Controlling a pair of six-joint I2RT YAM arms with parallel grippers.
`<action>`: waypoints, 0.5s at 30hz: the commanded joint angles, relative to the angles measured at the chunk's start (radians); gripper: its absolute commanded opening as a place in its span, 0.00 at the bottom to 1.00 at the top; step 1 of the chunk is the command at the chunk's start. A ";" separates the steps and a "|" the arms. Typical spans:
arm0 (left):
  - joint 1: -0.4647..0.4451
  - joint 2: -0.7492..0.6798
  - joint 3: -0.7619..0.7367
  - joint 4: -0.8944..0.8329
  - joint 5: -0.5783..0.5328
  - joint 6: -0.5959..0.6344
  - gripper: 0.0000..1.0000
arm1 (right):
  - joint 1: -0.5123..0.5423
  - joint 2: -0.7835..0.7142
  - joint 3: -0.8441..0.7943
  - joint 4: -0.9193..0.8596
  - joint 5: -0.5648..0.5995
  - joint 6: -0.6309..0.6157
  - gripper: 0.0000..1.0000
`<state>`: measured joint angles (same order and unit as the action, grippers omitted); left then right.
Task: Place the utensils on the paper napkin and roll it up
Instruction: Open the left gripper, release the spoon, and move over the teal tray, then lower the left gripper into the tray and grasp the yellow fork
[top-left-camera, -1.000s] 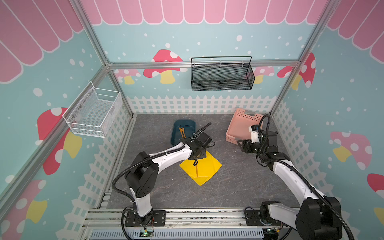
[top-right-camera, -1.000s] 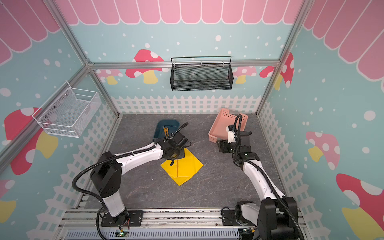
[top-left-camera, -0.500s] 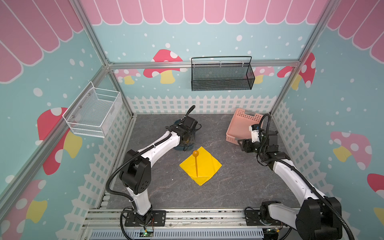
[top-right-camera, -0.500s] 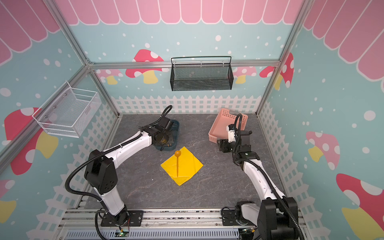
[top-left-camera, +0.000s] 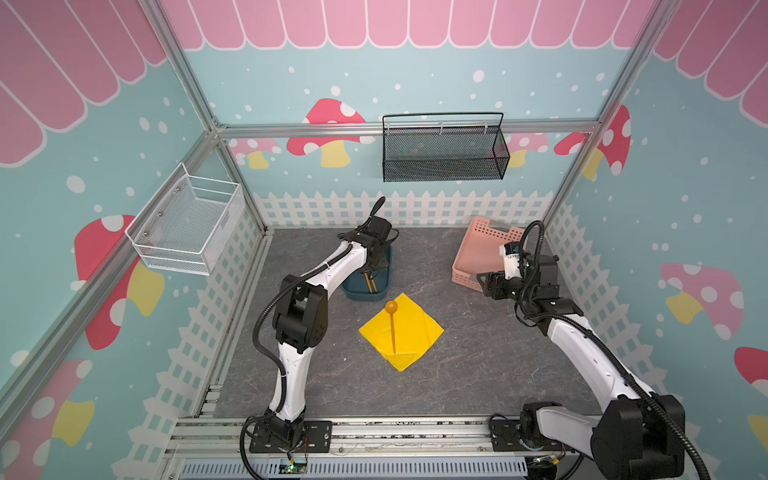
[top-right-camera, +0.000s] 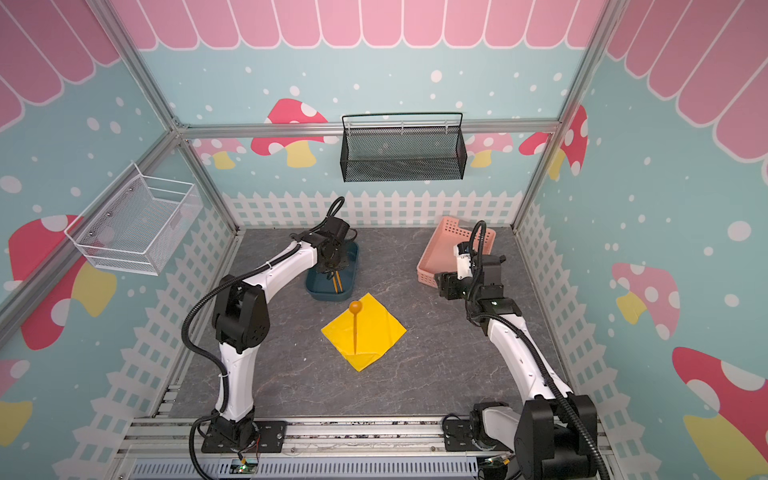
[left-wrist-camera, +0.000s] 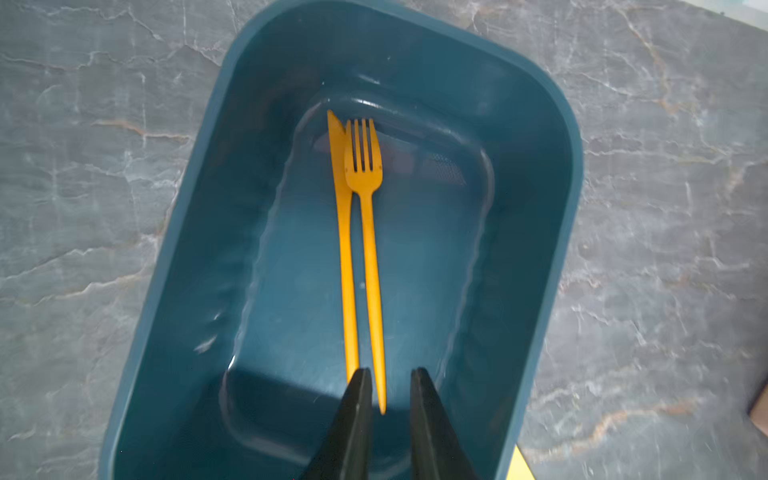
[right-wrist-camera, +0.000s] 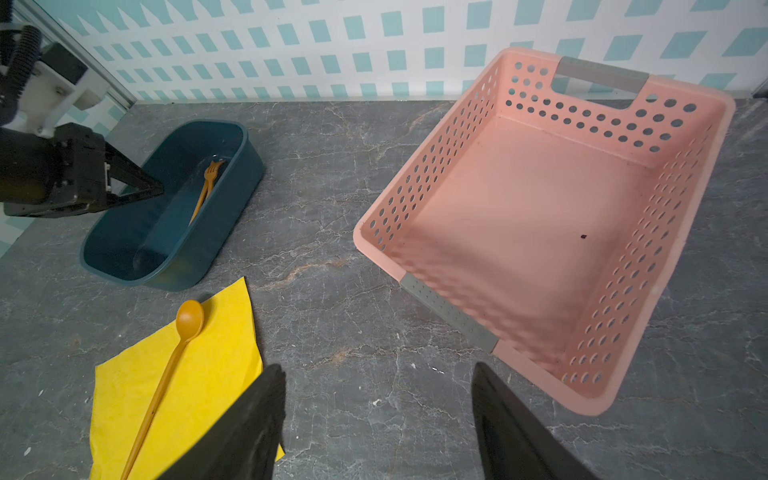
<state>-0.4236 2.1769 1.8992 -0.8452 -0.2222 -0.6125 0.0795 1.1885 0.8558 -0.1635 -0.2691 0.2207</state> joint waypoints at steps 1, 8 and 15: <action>0.008 0.051 0.065 -0.045 -0.022 -0.001 0.20 | 0.004 0.014 0.039 -0.032 -0.002 -0.033 0.72; 0.035 0.140 0.133 -0.049 -0.033 -0.039 0.20 | 0.004 0.027 0.064 -0.047 -0.003 -0.045 0.72; 0.059 0.192 0.162 -0.070 -0.024 -0.043 0.20 | 0.004 0.033 0.062 -0.050 -0.005 -0.046 0.72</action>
<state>-0.3782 2.3466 2.0300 -0.8864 -0.2291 -0.6323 0.0795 1.2148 0.8936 -0.2001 -0.2695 0.1955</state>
